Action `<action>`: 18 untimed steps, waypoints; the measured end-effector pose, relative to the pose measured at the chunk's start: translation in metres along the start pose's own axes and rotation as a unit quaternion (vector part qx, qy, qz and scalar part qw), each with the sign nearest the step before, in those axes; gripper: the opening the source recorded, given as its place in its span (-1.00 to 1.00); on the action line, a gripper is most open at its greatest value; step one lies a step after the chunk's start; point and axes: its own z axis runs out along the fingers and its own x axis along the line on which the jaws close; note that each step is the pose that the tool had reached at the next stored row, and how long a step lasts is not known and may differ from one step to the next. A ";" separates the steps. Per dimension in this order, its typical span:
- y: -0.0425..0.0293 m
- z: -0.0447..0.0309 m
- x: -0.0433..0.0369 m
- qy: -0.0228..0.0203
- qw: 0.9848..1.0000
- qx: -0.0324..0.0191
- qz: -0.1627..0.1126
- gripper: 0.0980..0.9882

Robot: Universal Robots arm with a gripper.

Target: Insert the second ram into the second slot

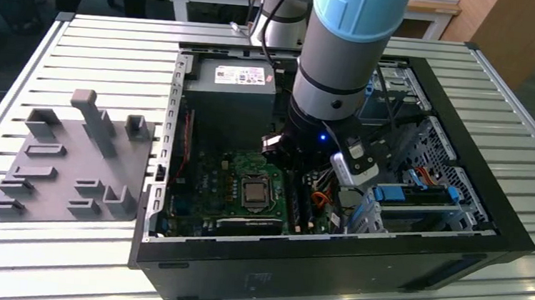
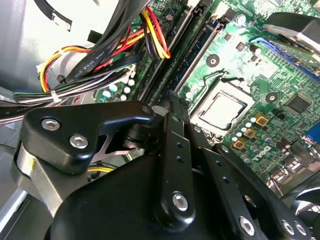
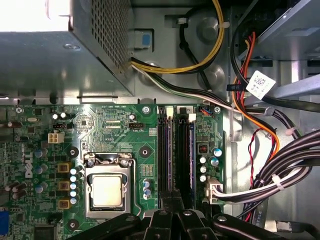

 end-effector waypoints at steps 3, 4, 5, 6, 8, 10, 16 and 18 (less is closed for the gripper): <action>0.0000 0.0019 -0.0001 0.000 1.000 0.000 0.000 -0.98; 0.0000 0.0027 -0.0002 0.000 1.000 0.000 0.000 -0.98; 0.0000 0.0035 -0.0003 0.000 1.000 0.000 0.000 -0.98; 0.0000 0.0040 -0.0004 0.000 1.000 0.000 0.000 -0.98; 0.0001 0.0051 -0.0007 0.000 1.000 0.000 0.000 -0.98; 0.0002 0.0066 -0.0008 0.000 1.000 0.000 0.000 -0.98; 0.0001 0.0100 -0.0009 0.000 1.000 0.000 0.000 -0.98; 0.0001 0.0112 -0.0009 0.000 1.000 0.000 0.000 -0.98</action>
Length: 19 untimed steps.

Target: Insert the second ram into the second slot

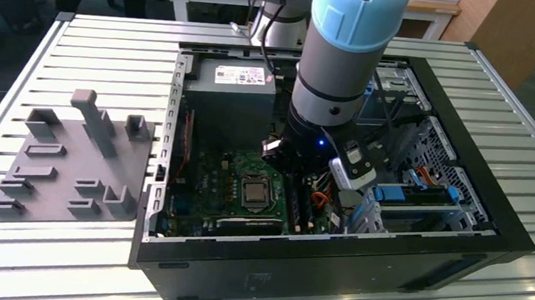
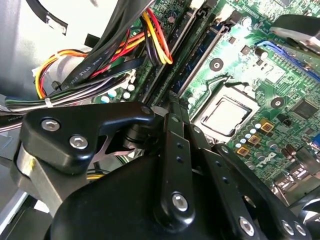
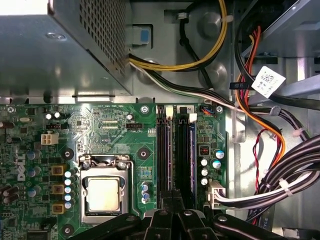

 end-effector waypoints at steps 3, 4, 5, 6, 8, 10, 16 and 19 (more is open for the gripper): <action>0.0000 0.0025 0.0000 0.000 1.000 0.000 0.000 -0.98; -0.0001 0.0031 0.0000 0.000 1.000 0.000 0.000 -0.98; -0.0001 0.0037 0.0000 0.000 1.000 0.000 0.000 -0.98; -0.0001 0.0038 0.0000 0.000 1.000 0.000 0.000 -0.98; 0.0001 0.0026 -0.0001 0.000 1.000 -0.001 0.000 -0.98; 0.0005 -0.0008 -0.0001 0.000 1.000 -0.002 0.000 -0.98; 0.0004 -0.0109 0.0000 0.000 1.000 -0.001 0.000 -0.98; 0.0006 -0.0149 0.0001 0.000 1.000 -0.001 0.000 -0.98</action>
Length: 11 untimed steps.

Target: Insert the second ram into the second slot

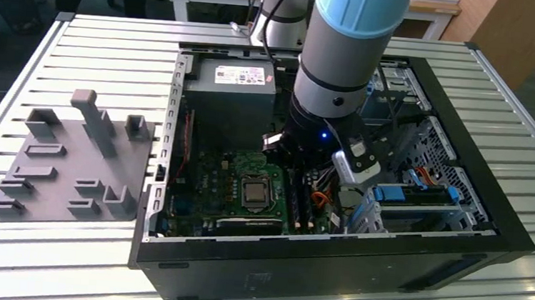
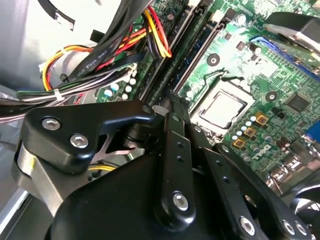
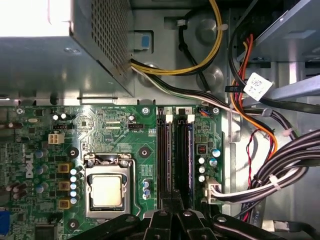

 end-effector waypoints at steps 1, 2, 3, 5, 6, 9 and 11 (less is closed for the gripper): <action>0.0000 -0.0012 0.0000 0.000 1.000 0.000 0.000 -0.98; 0.0001 -0.0022 0.0000 0.000 1.000 0.000 0.000 -0.98; 0.0001 -0.0029 0.0000 0.000 1.000 0.000 0.000 -0.98; 0.0001 -0.0038 0.0000 0.000 1.000 0.000 0.000 -0.98; 0.0002 -0.0040 0.0000 0.000 1.000 0.000 0.000 -0.98; 0.0002 -0.0055 0.0000 0.000 1.000 0.000 0.000 -0.98; 0.0002 -0.0056 0.0000 0.000 1.000 0.000 0.000 -0.98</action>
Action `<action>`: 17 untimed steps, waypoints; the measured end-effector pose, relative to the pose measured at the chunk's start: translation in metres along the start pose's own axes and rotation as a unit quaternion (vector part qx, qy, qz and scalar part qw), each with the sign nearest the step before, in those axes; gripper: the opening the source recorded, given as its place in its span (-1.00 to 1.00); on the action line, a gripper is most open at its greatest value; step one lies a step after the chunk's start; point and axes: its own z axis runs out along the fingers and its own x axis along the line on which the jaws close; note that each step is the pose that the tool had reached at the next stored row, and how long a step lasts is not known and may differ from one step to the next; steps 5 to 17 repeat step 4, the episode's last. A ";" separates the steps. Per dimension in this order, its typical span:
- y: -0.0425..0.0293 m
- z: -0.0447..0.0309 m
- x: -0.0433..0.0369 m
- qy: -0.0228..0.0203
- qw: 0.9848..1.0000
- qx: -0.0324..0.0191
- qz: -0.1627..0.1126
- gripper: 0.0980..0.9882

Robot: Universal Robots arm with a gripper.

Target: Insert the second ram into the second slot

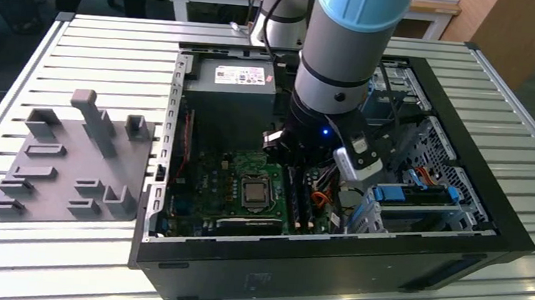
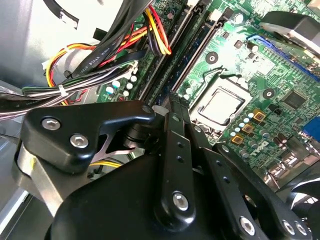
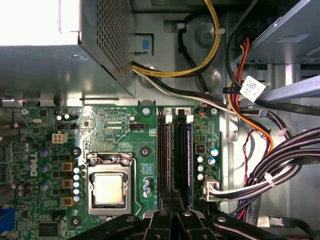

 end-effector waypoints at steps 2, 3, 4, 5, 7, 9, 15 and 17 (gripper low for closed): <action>0.0000 -0.0001 0.0000 0.000 1.000 0.000 0.000 -0.98; 0.0000 -0.0002 0.0000 0.000 1.000 0.000 0.000 -0.98; 0.0000 -0.0001 0.0000 0.000 1.000 0.000 0.000 -0.98; 0.0000 -0.0001 0.0000 0.000 1.000 0.000 0.000 -0.98; 0.0000 -0.0001 0.0000 0.000 1.000 0.000 0.000 -0.98; 0.0000 -0.0001 0.0000 0.000 1.000 0.000 0.000 -0.98; 0.0000 -0.0001 0.0000 0.000 1.000 0.000 0.000 -0.98; 0.0000 -0.0001 0.0000 0.000 1.000 0.000 0.000 -0.98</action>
